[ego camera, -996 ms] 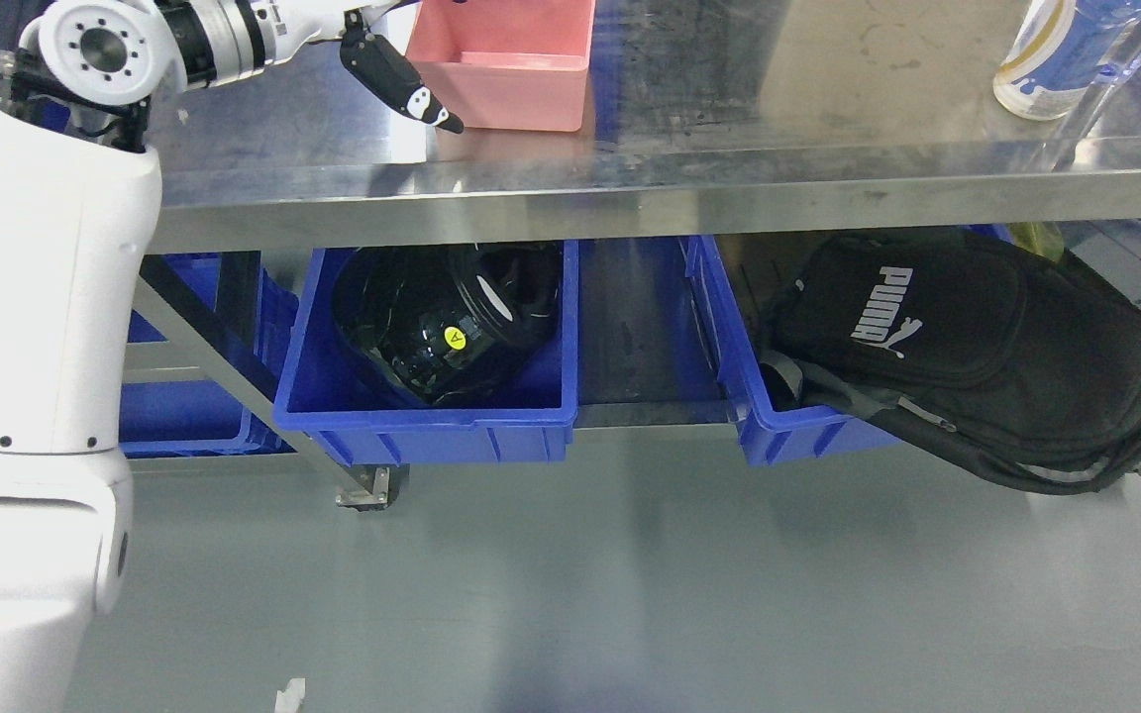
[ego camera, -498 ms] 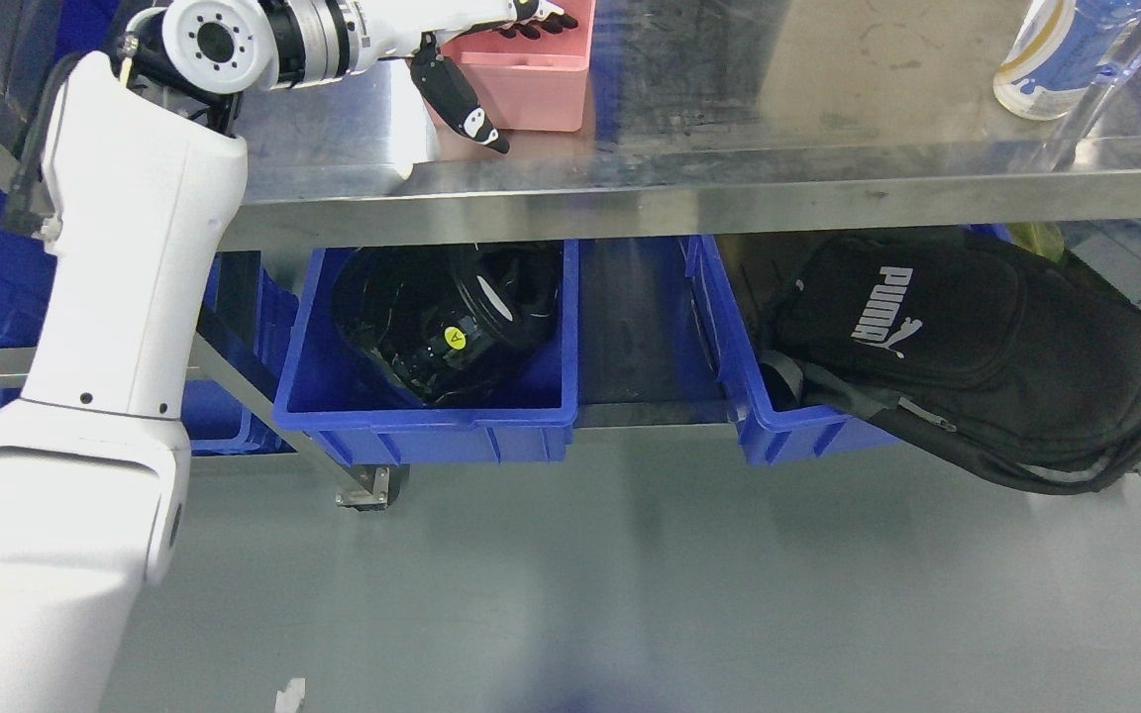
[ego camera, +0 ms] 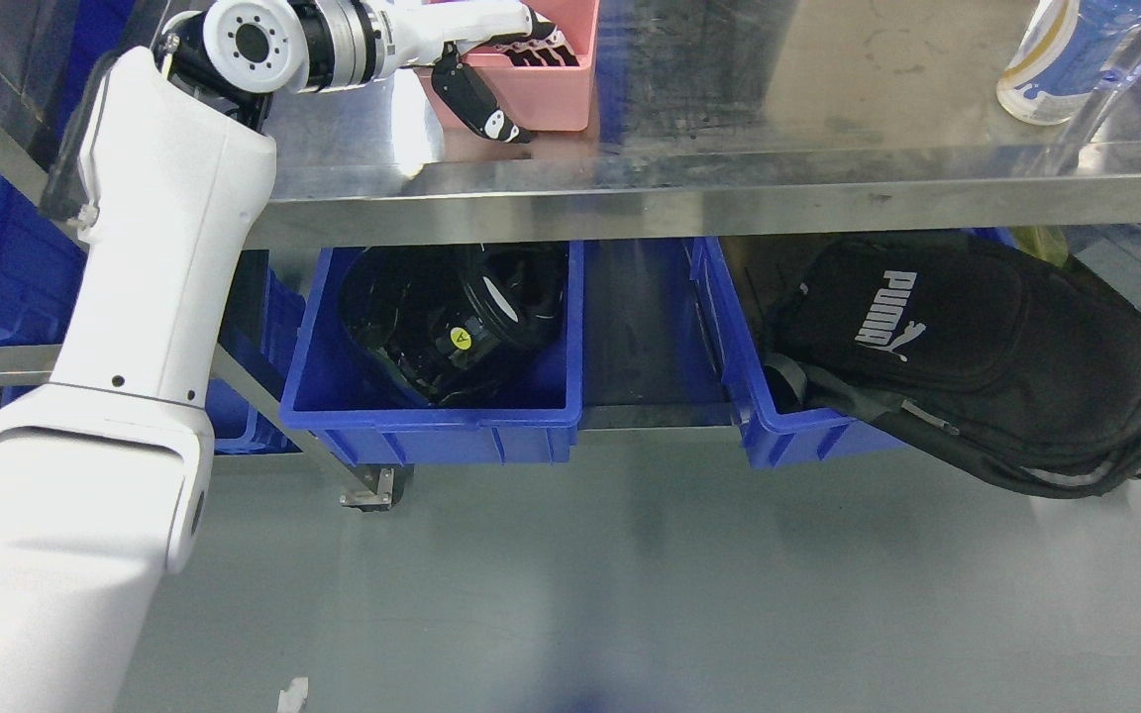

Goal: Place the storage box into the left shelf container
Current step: 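Reach the left hand over the pink box and close fingers on it, then lift the pink box off the table with the left hand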

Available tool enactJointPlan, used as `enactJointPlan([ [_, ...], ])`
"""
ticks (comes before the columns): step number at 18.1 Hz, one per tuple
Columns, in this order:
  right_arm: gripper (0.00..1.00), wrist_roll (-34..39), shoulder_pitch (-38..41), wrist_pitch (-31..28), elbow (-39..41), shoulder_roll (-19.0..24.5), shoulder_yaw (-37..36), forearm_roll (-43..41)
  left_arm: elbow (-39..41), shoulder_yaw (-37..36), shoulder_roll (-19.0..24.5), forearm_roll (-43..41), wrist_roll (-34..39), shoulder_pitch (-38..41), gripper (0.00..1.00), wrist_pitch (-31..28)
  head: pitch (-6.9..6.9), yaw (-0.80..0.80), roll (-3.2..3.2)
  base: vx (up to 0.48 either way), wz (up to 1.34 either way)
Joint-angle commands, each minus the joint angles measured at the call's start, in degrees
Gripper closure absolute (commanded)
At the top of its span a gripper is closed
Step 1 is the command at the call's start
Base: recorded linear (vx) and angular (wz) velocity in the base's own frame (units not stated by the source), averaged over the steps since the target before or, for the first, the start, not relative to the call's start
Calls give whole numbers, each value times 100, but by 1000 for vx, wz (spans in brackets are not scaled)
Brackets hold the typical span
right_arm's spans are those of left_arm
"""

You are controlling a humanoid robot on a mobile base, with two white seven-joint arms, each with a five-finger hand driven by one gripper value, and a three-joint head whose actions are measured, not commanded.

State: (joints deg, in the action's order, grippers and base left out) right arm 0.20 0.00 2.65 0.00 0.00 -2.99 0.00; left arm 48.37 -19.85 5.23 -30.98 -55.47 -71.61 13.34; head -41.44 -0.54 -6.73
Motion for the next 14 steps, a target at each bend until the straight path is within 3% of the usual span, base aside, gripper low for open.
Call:
enactJointPlan([
  [1,0,-37,-26,16,100,-100,1,-123,-539,1166,-180,-31,-253,77,100,660,0,0,0,2,-15],
  [4,0,-28,-18,16,100,-100,1,-123,-530,1772,-224,170,-280,112,100,723,0,0,0,1,-5],
  [7,0,-37,-18,16,100,-100,1,-123,-408,2703,-423,1126,-236,383,100,732,0,0,0,0,0],
  [9,0,-37,-26,16,100,-100,1,-123,-276,2794,-423,1951,-192,481,100,732,0,0,0,2,37],
  [11,0,-37,-18,25,100,-100,1,-123,-223,2768,-423,3453,-148,586,100,732,0,0,0,5,76],
  [14,0,-37,-26,25,100,-100,1,-123,224,2698,-423,4229,-148,867,100,758,0,0,0,5,30],
])
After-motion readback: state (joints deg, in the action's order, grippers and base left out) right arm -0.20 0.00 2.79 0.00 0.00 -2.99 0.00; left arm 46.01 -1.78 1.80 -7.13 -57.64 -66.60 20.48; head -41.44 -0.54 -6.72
